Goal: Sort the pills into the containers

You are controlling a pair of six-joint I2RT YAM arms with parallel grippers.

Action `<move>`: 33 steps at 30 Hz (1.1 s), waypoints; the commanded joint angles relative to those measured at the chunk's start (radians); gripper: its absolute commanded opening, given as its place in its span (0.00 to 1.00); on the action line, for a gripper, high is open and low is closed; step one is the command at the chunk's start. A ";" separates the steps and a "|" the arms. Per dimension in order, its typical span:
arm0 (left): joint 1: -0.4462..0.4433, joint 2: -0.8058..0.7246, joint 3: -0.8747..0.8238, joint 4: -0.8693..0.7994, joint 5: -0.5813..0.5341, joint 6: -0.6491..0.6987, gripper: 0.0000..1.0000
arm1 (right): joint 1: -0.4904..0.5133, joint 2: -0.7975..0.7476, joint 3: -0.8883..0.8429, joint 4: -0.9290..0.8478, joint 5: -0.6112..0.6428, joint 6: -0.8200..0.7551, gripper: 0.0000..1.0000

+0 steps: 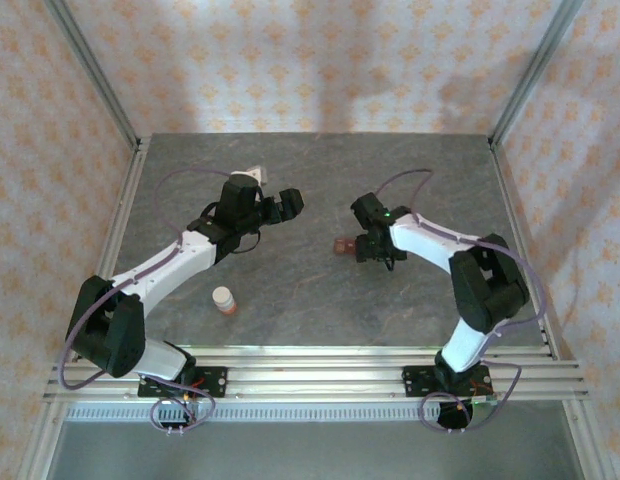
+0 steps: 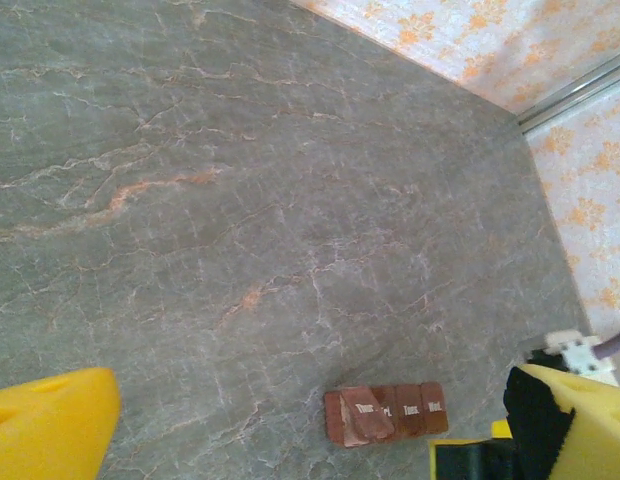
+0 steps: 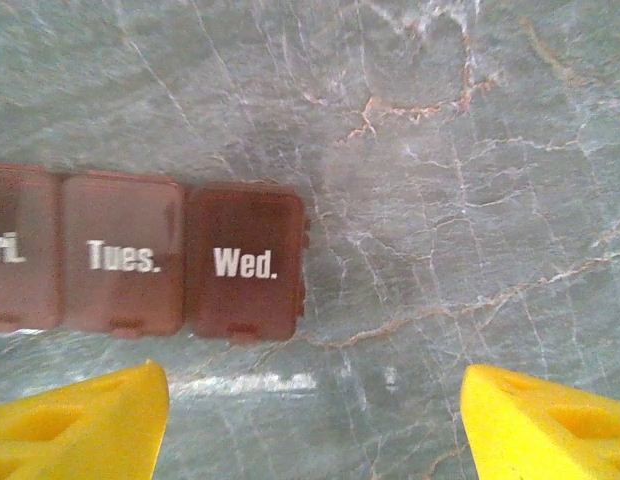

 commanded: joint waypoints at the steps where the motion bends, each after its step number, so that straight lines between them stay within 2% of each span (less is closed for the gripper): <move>1: 0.007 0.017 0.041 -0.033 0.009 0.032 1.00 | -0.039 -0.058 0.010 -0.017 -0.052 0.024 0.77; 8: 0.006 0.011 0.043 -0.060 -0.003 0.043 1.00 | -0.198 -0.038 -0.017 0.148 -0.343 0.166 0.72; 11: 0.007 0.006 0.043 -0.071 -0.009 0.048 1.00 | -0.226 -0.009 -0.015 0.199 -0.403 0.203 0.68; 15: 0.007 0.005 0.042 -0.076 -0.012 0.051 1.00 | -0.233 0.040 -0.001 0.231 -0.440 0.227 0.62; 33: 0.007 0.024 0.056 -0.072 -0.006 0.049 1.00 | -0.227 0.137 -0.001 0.321 -0.524 0.285 0.51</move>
